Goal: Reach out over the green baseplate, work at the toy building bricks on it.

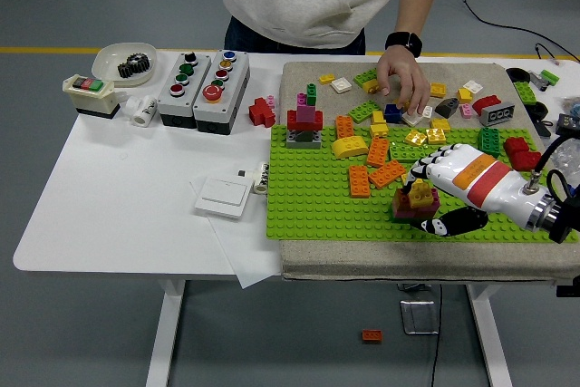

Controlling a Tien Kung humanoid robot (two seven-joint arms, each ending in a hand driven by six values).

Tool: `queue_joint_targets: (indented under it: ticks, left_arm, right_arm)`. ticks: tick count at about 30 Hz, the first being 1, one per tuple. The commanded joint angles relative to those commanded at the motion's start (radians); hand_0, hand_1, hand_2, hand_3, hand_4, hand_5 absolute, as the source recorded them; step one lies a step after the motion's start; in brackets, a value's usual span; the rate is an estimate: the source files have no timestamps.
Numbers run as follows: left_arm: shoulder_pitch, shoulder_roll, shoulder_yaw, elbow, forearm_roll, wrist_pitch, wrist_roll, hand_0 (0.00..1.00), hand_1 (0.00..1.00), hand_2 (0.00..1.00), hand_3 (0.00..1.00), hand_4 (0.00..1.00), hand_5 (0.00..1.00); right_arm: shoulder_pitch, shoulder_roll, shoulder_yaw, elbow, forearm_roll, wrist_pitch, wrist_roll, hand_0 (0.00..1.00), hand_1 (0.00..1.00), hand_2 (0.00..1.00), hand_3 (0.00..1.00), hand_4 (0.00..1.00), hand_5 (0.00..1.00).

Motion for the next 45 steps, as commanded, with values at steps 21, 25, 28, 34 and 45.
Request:
queue_joint_targets:
  ticks: [21, 25, 28, 34, 45]
  left_arm:
    - [0.003, -0.001, -0.002, -0.001, 0.004, 0.0, 0.001, 0.791, 0.774, 0.751, 0.591, 0.653, 0.664]
    - [0.002, -0.001, -0.001, -0.002, 0.003, 0.0, 0.0, 0.79, 0.775, 0.752, 0.591, 0.654, 0.664]
    - [0.002, 0.0, -0.002, -0.001, 0.004, -0.001, 0.001, 0.79, 0.775, 0.752, 0.591, 0.654, 0.664]
    - [0.001, 0.0, 0.001, -0.001, 0.0, 0.0, 0.0, 0.789, 0.774, 0.751, 0.591, 0.654, 0.664]
    - [-0.002, 0.0, 0.007, -0.001, -0.011, 0.002, -0.002, 0.789, 0.774, 0.75, 0.592, 0.654, 0.664]
  right_arm:
    - [-0.012, 0.017, 0.012, -0.042, -0.025, -0.083, 0.0, 0.649, 0.604, 0.688, 0.65, 0.84, 0.418]
    - [-0.003, 0.025, 0.008, -0.061, -0.034, -0.098, -0.002, 0.678, 0.629, 0.708, 0.718, 0.862, 0.418]
    - [0.001, 0.033, 0.003, -0.075, -0.044, -0.106, -0.003, 0.678, 0.629, 0.708, 0.718, 0.862, 0.418]
    - [0.012, 0.05, -0.01, -0.111, -0.041, -0.125, 0.002, 0.714, 0.651, 0.726, 0.802, 0.886, 0.413]
    - [0.031, 0.09, -0.007, -0.186, -0.033, -0.161, 0.009, 0.729, 0.67, 0.749, 0.83, 0.903, 0.404]
